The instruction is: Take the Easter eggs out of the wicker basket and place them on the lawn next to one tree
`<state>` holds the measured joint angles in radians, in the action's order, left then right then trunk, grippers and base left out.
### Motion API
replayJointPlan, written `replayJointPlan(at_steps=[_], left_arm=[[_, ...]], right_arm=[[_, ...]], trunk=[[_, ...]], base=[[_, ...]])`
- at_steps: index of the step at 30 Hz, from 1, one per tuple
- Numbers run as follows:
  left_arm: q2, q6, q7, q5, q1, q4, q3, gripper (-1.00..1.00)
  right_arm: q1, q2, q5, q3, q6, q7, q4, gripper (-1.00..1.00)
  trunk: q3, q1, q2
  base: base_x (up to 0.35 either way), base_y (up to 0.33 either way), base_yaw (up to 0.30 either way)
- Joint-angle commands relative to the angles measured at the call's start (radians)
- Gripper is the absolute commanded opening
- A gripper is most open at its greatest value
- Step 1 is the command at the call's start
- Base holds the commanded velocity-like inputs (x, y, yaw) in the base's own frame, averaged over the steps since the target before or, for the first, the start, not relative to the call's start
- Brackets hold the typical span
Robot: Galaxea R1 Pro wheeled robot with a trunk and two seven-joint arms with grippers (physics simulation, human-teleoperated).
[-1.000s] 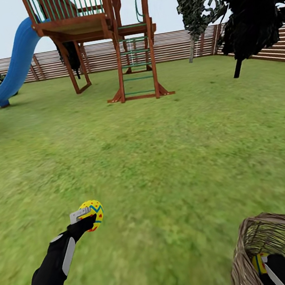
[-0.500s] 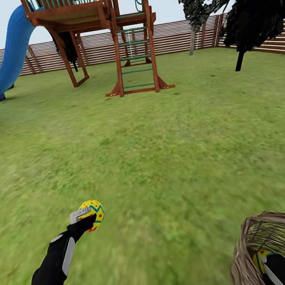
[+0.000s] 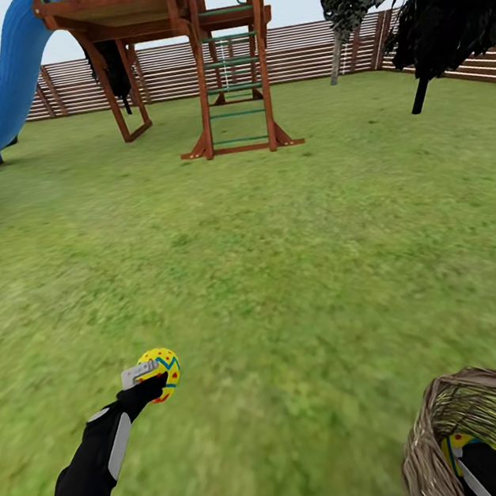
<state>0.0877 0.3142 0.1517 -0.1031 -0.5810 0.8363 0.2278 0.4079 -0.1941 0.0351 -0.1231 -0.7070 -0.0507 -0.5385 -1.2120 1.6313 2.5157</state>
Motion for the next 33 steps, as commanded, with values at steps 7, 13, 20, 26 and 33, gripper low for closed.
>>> replayJointPlan(at_steps=[7,13,20,26,33], left_arm=[[0.000,0.008,0.003,-0.011,0.000,0.001,0.002,-1.00],[0.000,0.008,0.003,-0.010,0.000,0.001,0.002,-1.00],[-0.002,0.008,0.003,-0.010,0.000,0.000,0.002,-1.00],[-0.003,0.008,0.003,-0.009,0.000,0.000,0.002,-1.00],[-0.003,0.008,0.003,-0.009,0.000,0.000,0.002,-1.00]], right_arm=[[0.000,0.000,0.002,-0.004,-0.005,0.000,-0.001,1.00],[0.000,-0.002,0.002,-0.005,-0.005,0.000,-0.001,1.00],[0.000,-0.001,0.001,-0.004,-0.005,0.000,-0.001,1.00],[0.000,0.001,0.003,-0.004,0.037,-0.003,-0.001,-1.00],[0.000,0.002,0.005,-0.004,0.041,-0.003,-0.001,-1.00]], trunk=[[-0.028,0.003,0.002],[-0.051,0.006,0.003],[-0.078,0.009,0.005],[-0.078,0.009,0.005],[-0.078,0.009,0.005]], base=[[0.000,0.000,0.000],[0.000,0.000,0.000],[0.000,0.000,0.000],[0.000,0.000,0.000],[0.000,0.000,0.000]])
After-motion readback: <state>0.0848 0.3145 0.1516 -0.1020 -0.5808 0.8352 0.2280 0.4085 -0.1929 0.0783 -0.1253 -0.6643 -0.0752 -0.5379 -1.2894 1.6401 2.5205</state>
